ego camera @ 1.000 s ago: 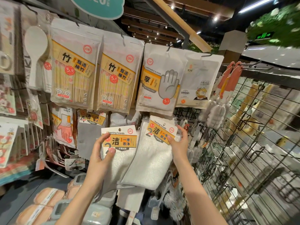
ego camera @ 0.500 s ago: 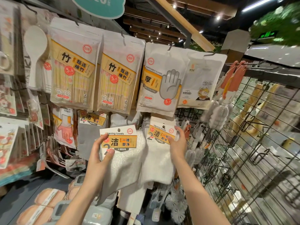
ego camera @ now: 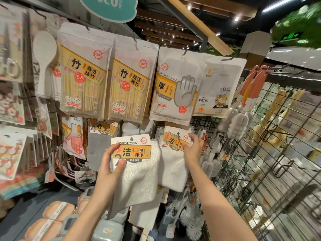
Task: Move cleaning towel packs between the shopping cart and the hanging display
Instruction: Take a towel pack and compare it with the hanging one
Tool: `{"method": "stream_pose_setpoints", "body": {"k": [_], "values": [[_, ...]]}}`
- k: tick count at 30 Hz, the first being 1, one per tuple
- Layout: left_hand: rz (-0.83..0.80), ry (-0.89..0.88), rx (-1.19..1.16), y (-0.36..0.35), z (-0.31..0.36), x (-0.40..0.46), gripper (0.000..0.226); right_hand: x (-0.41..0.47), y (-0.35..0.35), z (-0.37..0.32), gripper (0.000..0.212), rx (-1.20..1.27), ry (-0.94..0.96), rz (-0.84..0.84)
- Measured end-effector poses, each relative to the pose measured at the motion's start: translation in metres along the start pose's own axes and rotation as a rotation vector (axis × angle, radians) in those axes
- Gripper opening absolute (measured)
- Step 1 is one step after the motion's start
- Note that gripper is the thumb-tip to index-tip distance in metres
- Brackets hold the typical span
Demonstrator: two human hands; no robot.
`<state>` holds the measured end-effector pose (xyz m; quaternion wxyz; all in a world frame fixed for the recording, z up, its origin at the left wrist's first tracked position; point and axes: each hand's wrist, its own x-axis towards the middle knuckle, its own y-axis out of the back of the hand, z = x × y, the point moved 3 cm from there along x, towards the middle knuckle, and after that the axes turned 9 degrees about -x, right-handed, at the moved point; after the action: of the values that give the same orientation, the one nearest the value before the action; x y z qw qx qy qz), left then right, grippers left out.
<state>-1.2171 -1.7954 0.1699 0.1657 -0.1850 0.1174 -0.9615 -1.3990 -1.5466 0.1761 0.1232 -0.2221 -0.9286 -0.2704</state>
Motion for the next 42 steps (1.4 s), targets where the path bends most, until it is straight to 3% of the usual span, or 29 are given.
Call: {"method": "stream_pose_setpoints", "body": {"k": [6, 13, 17, 20, 22, 29, 34, 42], "values": [[-0.030, 0.009, 0.023, -0.003, 0.000, -0.003, 0.044, -0.006, 0.007, 0.001, 0.054, -0.222, 0.039, 0.001], [-0.070, 0.005, 0.000, -0.014, 0.001, -0.006, 0.043, -0.033, 0.033, -0.021, 0.049, 0.020, 0.083, -0.026], [-0.092, 0.012, -0.015, -0.026, -0.001, -0.009, 0.044, -0.066, 0.042, -0.045, 0.042, 0.198, 0.113, -0.255], [-0.110, 0.007, -0.008, -0.037, -0.009, -0.013, 0.045, -0.091, 0.043, -0.057, 0.054, 0.279, 0.165, -0.543], [-0.113, 0.003, -0.009, -0.046, -0.014, -0.015, 0.045, -0.102, 0.045, -0.054, 0.062, 0.297, 0.231, -0.597], [-0.207, 0.022, 0.038, -0.086, -0.036, -0.014, 0.041, -0.081, 0.065, -0.012, 0.046, 0.275, 0.124, -0.462], [-0.275, -0.010, 0.106, -0.113, -0.042, 0.010, 0.039, -0.062, 0.071, -0.003, 0.037, 0.261, 0.152, -0.363], [-0.309, 0.025, 0.085, -0.129, -0.055, 0.060, 0.045, -0.030, 0.054, 0.001, 0.035, 0.235, 0.090, -0.250]]}}
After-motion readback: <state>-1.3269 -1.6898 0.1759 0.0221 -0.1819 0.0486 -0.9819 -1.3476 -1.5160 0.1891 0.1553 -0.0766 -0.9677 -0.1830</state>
